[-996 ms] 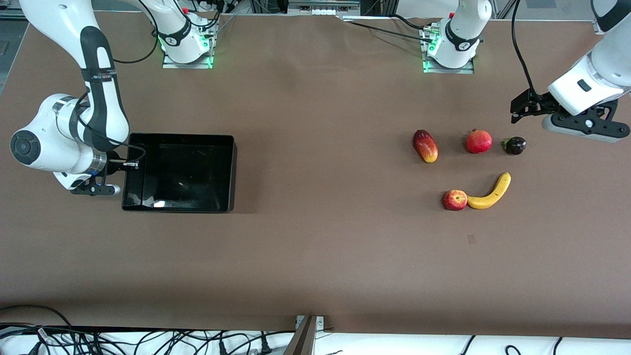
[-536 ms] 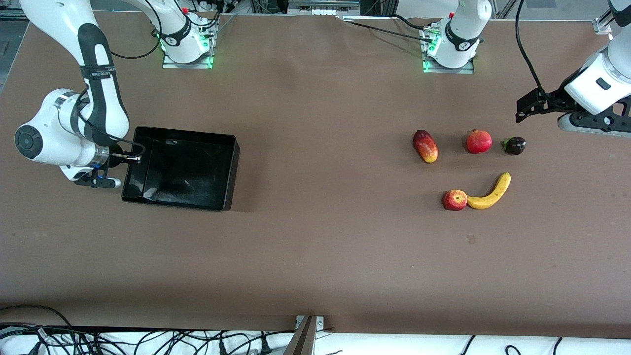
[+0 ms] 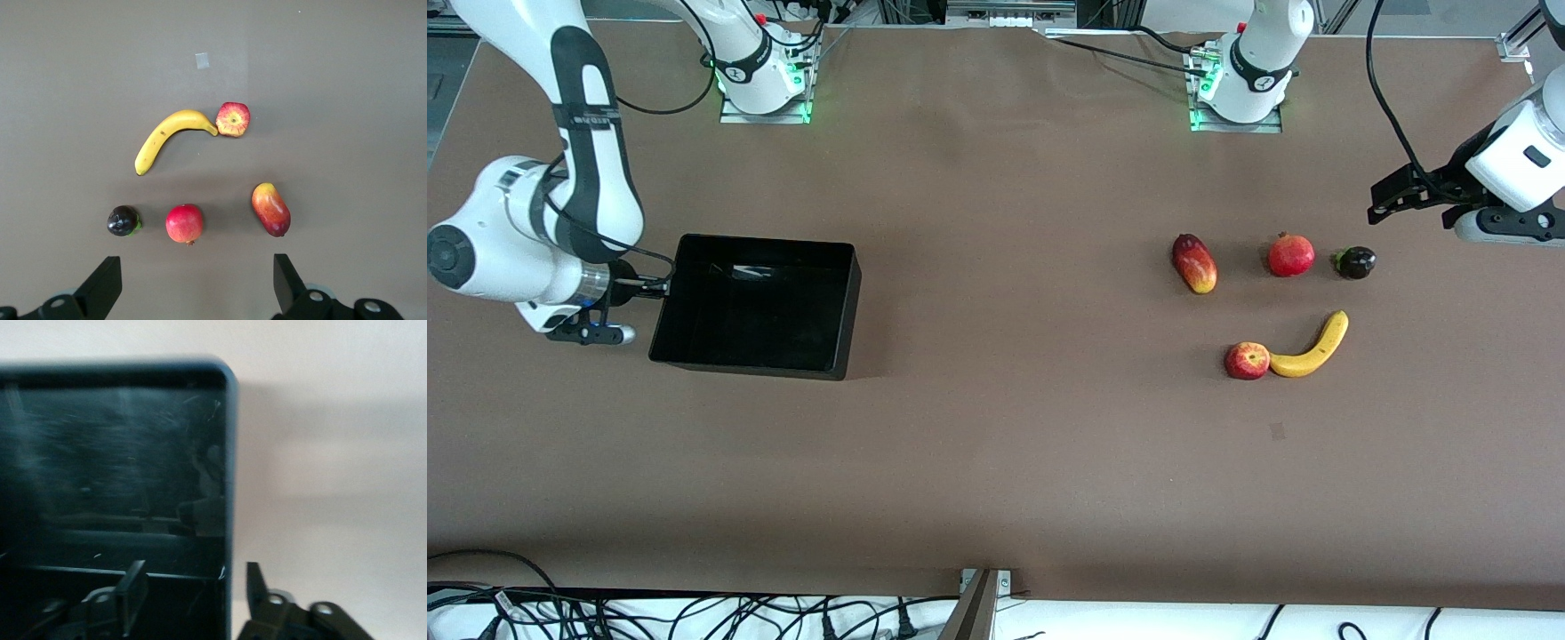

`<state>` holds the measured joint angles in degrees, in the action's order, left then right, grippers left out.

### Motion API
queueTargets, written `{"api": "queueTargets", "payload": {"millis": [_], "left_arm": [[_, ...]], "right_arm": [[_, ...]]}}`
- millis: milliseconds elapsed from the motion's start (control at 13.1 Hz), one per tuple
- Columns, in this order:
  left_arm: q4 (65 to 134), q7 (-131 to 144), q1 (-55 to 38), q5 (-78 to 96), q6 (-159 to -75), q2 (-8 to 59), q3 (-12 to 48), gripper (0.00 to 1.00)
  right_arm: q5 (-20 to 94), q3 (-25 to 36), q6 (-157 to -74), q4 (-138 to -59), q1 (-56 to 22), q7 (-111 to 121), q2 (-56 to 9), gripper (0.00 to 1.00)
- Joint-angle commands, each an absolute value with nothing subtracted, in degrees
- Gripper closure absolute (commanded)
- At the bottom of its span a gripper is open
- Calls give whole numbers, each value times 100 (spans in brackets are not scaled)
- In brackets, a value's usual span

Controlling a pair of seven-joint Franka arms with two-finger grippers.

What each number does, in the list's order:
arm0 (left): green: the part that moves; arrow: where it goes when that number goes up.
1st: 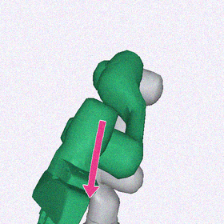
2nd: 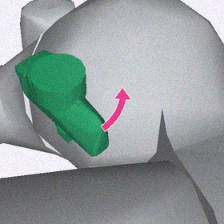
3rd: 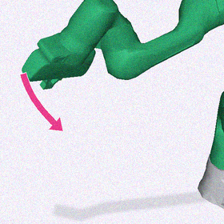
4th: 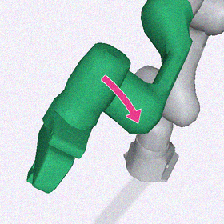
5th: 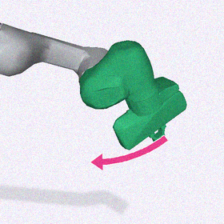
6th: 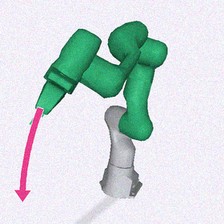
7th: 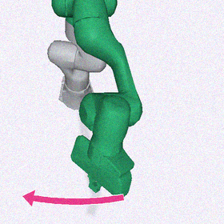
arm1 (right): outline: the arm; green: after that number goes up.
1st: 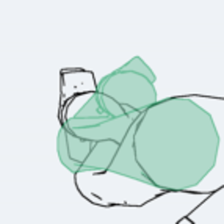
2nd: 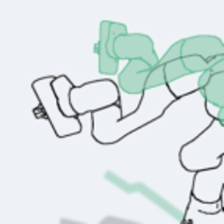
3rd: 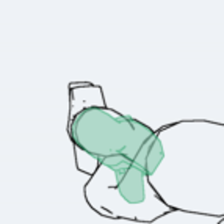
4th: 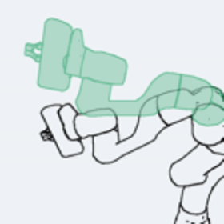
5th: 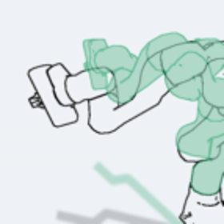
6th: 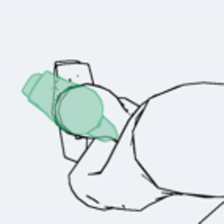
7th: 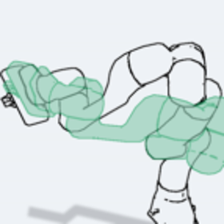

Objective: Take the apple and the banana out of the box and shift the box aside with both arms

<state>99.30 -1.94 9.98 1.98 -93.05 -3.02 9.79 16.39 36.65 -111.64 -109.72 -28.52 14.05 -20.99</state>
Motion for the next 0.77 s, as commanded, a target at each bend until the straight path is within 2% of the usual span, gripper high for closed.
{"api": "queueTargets", "payload": {"millis": [0, 383, 460, 690], "left_arm": [[9643, -141, 1002, 202, -9220, -220, 1002, 0], [9457, -193, 1002, 193, -9132, -149, 1028, 0], [9448, -219, 1011, 202, -9088, -149, 1020, 0], [9440, -228, 993, 202, -9105, -132, 1037, 0]], "right_arm": [[1188, 3700, -9971, -9524, -2935, 1406, -2021, 0], [599, 3762, -7800, -7729, -3032, 1459, -1846, 0], [450, 3753, -7561, -7569, -3032, 1459, -1854, 0], [386, 3648, -7611, -7559, -2972, 1459, -1846, 0]]}}
